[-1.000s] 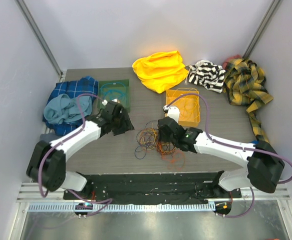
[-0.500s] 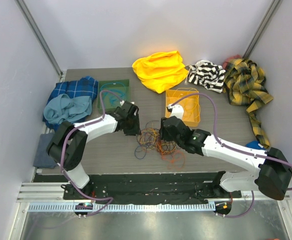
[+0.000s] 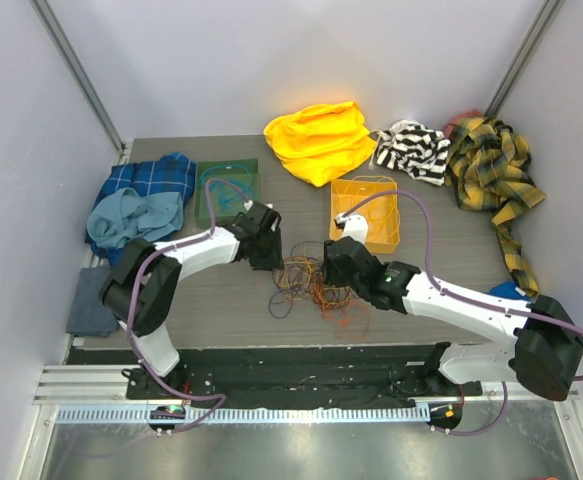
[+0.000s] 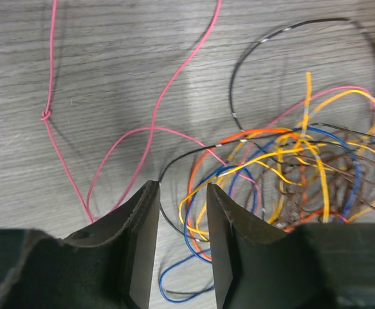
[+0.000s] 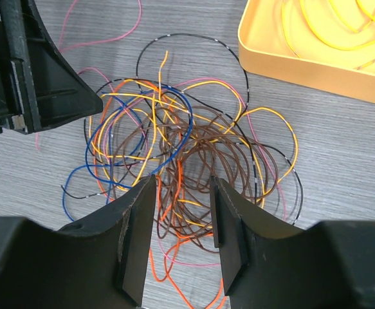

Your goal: Untangle the cables

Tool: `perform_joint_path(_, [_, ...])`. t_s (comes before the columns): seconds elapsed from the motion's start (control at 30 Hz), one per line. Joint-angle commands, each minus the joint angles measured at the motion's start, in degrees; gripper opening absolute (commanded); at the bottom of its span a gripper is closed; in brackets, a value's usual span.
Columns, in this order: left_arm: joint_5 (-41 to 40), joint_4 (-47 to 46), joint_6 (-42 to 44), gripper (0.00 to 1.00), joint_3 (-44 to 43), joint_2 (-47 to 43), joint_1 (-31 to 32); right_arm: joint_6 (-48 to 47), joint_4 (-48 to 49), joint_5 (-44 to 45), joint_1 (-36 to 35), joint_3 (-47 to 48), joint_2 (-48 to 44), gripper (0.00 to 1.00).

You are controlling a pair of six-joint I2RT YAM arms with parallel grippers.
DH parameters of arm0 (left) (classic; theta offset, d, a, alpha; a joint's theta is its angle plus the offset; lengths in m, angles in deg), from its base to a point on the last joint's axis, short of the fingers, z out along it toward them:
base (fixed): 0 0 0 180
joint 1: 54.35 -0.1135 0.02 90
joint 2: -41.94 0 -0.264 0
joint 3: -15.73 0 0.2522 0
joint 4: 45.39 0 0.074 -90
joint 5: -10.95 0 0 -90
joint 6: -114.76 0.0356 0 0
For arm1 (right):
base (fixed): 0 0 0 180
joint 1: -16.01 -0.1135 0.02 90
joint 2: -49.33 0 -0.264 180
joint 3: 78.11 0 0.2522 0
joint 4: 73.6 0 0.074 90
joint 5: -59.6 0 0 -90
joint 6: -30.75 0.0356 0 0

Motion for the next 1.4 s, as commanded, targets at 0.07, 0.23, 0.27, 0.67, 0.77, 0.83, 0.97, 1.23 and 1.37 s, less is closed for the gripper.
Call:
perform_joint_path(0.07, [0.05, -0.41, 1.45, 0.31, -1.95, 2.64, 0.18, -0.4, 1.2, 0.98, 0.66, -0.83, -2.69, 0.46])
perform_joint_path(0.23, [-1.18, -0.23, 2.06, 0.09, -2.13, 1.5, 0.18, -0.14, 1.29, 0.71, 1.01, -1.53, -3.31, 0.47])
perform_joint_path(0.27, [-1.71, -0.23, 2.24, 0.07, -2.13, 0.8, 0.26, -0.23, 1.38, 0.71, 1.01, -1.71, -3.31, 0.47])
perform_joint_path(0.67, [-6.02, 6.27, 3.82, 0.0, -5.37, -14.13, 0.35, -0.23, 1.38, 0.1, 1.18, -2.15, -4.27, 0.46])
perform_joint_path(0.77, [-8.65, 8.2, 4.87, 0.0, -7.48, -20.63, 0.44, -0.14, 1.81, -0.52, 1.18, -2.24, -4.36, 0.46])
perform_joint_path(0.83, [-10.75, 9.69, 5.49, 0.0, -10.21, -24.75, 0.7, -0.05, 2.34, -1.21, 1.18, -2.06, -4.45, 0.46])
perform_joint_path(0.97, [-14.54, 12.59, 8.12, 0.0, -15.21, -29.69, 1.14, 0.48, 3.3, -2.8, 1.1, -2.06, -5.76, 0.46])
perform_joint_path(1.23, [-19.3, 15.06, 13.84, 0.0, -22.08, -33.22, 2.37, 0.47, 8.85, -9.48, 1.01, -1.45, -7.88, 0.47])
perform_joint_path(1.37, [-11.15, 16.37, 14.46, 0.04, -19.46, -30.16, 2.37, 0.47, 6.74, -8.61, -0.04, 0.49, -6.12, 0.47])
